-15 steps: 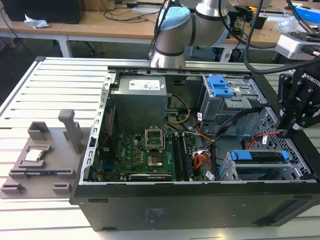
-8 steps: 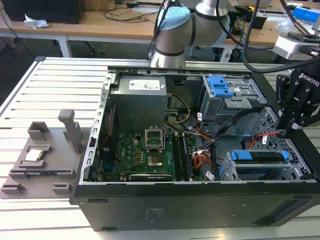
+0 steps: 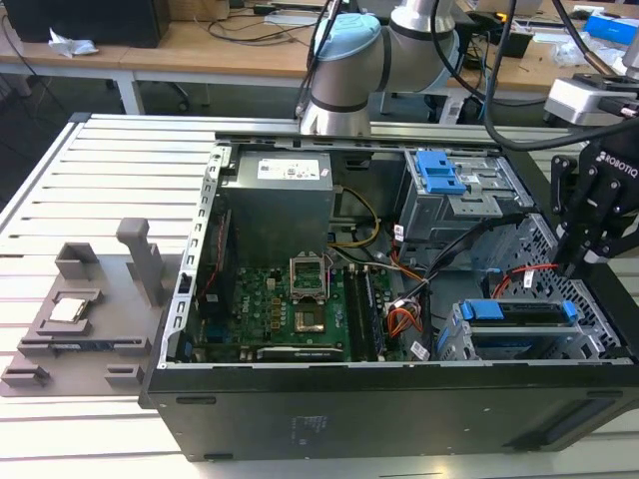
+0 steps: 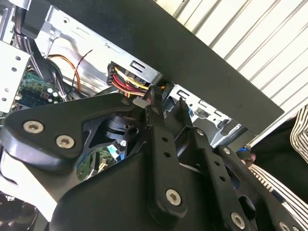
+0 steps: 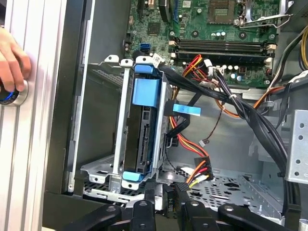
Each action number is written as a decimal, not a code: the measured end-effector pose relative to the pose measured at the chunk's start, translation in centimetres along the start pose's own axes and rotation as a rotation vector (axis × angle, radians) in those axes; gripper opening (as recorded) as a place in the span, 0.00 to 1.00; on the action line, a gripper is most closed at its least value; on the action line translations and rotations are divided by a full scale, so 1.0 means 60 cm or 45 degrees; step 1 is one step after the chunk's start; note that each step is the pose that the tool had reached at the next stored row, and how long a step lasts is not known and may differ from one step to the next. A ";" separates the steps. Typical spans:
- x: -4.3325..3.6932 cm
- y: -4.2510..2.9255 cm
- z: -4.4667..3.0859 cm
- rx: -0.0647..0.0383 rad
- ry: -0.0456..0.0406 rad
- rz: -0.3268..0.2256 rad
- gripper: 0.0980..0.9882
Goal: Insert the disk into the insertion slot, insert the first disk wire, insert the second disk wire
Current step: 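Insert the first disk wire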
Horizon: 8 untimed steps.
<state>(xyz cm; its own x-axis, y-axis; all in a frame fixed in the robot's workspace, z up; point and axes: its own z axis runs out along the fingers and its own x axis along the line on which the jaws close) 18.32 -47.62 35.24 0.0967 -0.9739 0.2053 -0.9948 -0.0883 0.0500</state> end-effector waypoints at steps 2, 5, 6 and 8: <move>0.000 0.000 0.000 0.000 0.001 0.000 0.21; 0.000 0.000 0.000 0.000 0.002 0.000 0.07; 0.000 0.000 0.000 0.000 0.003 0.000 0.07; 0.000 0.000 0.000 0.000 0.004 0.000 0.07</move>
<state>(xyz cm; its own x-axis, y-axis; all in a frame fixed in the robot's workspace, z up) 18.33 -47.62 35.22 0.0969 -0.9733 0.2079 -0.9948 -0.0883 0.0503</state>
